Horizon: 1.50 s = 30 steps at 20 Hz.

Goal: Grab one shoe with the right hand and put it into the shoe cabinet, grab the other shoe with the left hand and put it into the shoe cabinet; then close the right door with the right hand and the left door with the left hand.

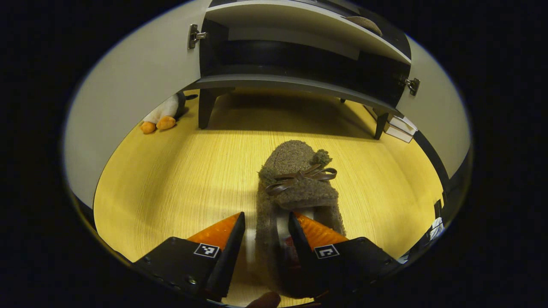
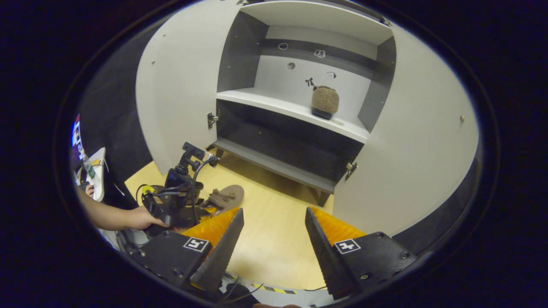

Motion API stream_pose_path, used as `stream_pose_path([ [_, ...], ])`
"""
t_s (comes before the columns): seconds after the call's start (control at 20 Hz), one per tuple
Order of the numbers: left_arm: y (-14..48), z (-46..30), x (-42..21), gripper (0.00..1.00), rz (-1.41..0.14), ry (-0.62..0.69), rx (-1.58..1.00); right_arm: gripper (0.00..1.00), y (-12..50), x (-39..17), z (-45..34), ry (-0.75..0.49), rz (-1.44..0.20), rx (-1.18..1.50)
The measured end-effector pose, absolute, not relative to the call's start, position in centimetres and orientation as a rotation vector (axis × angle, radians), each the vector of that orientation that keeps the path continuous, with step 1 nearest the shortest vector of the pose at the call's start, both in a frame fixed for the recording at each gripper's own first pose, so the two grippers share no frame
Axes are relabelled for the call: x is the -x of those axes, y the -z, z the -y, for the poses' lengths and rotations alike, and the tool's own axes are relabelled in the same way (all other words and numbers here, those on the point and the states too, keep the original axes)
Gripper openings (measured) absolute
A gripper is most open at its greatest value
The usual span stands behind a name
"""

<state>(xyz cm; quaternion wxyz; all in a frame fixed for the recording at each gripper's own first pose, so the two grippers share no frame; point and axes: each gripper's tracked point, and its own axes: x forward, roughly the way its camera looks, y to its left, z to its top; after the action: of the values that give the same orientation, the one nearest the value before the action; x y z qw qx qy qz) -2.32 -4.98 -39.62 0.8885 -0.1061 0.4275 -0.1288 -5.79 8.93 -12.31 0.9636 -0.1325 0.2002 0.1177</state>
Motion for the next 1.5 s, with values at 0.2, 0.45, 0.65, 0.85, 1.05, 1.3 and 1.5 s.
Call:
stream_pose_path([
  [0.2,39.1,5.2,2.5,0.14,-0.912,0.278,0.163,0.91,13.2,6.3,-9.7,-0.264,-0.437,0.287],
  [0.45,37.5,4.8,2.5,0.02,-0.807,0.207,0.172,0.92,14.1,7.2,-9.4,-0.27,-0.464,0.325],
  [0.65,36.4,4.2,2.7,0.01,-0.745,0.145,0.157,0.92,15.1,7.6,-9.0,-0.27,-0.507,0.343],
  [0.85,34.1,3.5,3.0,0.01,-0.708,0.124,0.18,0.92,15.0,7.5,-9.5,-0.292,-0.501,0.36],
  [1.05,28.8,1.6,2.3,0.01,-0.66,0.103,0.204,0.92,14.2,6.9,-10.5,-0.312,-0.467,0.314],
  [1.3,19.6,-1.0,0.2,0.02,-0.554,0.082,0.177,0.92,11.2,5.3,-11.7,-0.33,-0.374,0.211],
  [1.5,11.0,-1.6,-2.2,0.01,-0.464,0.089,0.137,0.92,7.8,4.4,-11.4,-0.316,-0.287,0.114],
])
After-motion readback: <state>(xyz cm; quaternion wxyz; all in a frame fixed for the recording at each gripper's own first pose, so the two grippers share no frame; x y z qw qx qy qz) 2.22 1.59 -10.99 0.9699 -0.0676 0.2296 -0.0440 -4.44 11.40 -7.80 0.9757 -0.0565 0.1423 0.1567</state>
